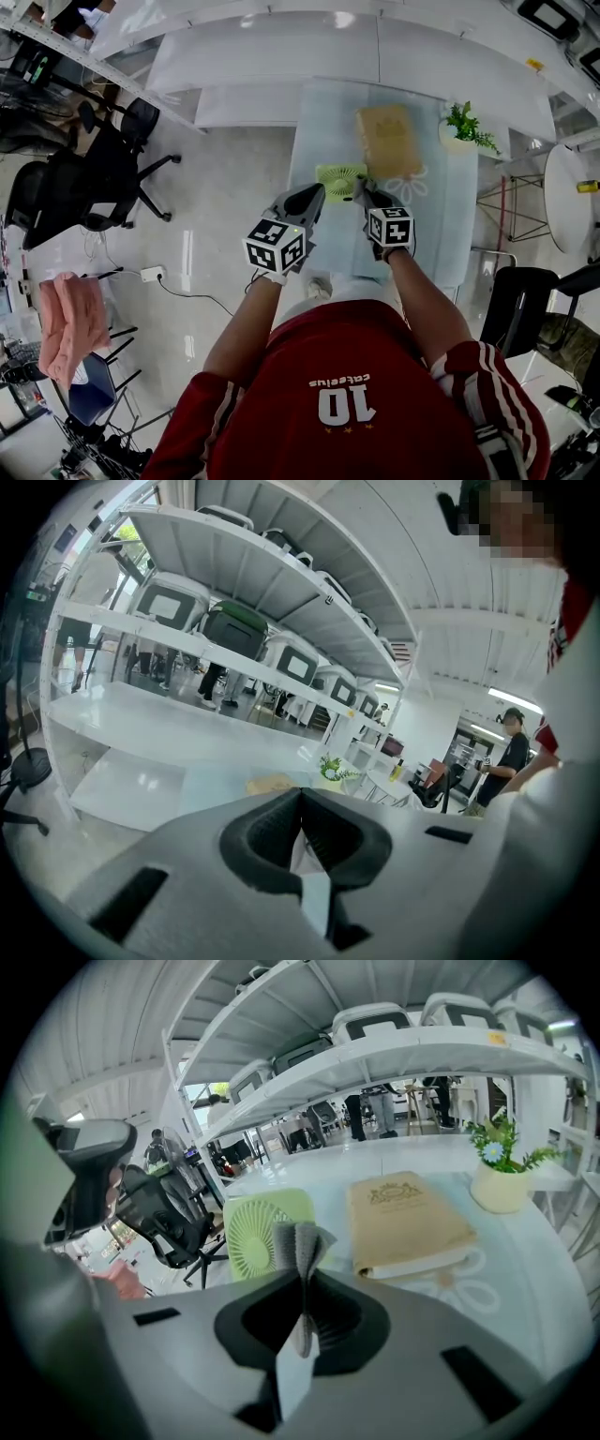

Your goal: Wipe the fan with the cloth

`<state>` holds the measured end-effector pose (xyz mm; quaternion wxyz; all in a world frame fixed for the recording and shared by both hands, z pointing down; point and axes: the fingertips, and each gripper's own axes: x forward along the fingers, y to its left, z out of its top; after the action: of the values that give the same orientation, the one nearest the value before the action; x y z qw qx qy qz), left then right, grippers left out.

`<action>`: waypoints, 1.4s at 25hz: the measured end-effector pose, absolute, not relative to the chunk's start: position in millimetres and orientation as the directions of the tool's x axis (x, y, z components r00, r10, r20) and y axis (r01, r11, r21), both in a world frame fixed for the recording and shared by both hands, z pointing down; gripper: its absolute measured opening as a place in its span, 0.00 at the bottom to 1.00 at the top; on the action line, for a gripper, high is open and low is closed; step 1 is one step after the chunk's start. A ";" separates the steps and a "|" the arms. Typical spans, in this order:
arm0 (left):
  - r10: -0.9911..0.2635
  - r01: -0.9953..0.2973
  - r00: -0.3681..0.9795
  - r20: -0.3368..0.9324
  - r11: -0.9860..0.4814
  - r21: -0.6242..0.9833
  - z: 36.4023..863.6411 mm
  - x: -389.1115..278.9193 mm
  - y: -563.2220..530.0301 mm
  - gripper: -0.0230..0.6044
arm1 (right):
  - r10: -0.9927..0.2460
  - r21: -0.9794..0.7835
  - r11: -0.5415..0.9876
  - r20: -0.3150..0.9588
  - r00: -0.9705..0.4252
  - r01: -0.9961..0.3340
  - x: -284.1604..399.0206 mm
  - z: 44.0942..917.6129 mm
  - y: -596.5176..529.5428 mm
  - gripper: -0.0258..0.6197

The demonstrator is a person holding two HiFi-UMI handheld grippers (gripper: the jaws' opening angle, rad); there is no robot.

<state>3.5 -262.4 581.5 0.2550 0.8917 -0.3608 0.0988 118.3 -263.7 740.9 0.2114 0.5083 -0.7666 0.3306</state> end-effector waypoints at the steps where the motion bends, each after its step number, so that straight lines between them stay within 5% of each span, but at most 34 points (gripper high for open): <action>1: -0.593 -0.693 0.721 0.360 -0.610 0.384 581.6 3.2 -261.8 0.04 | -0.642 -0.288 0.261 0.661 -0.389 -0.921 120.3 740.7 -263.3 0.06; 35: -0.622 -0.698 0.715 0.321 -0.603 0.387 567.9 -36.8 -187.4 0.04 | -0.687 -0.254 0.221 0.645 -0.335 -0.942 105.0 724.6 -187.9 0.06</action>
<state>-36.8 -187.4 567.9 0.2487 0.8919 -0.3699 0.0765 105.0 -187.9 724.6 0.2031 0.5397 -0.7544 0.3137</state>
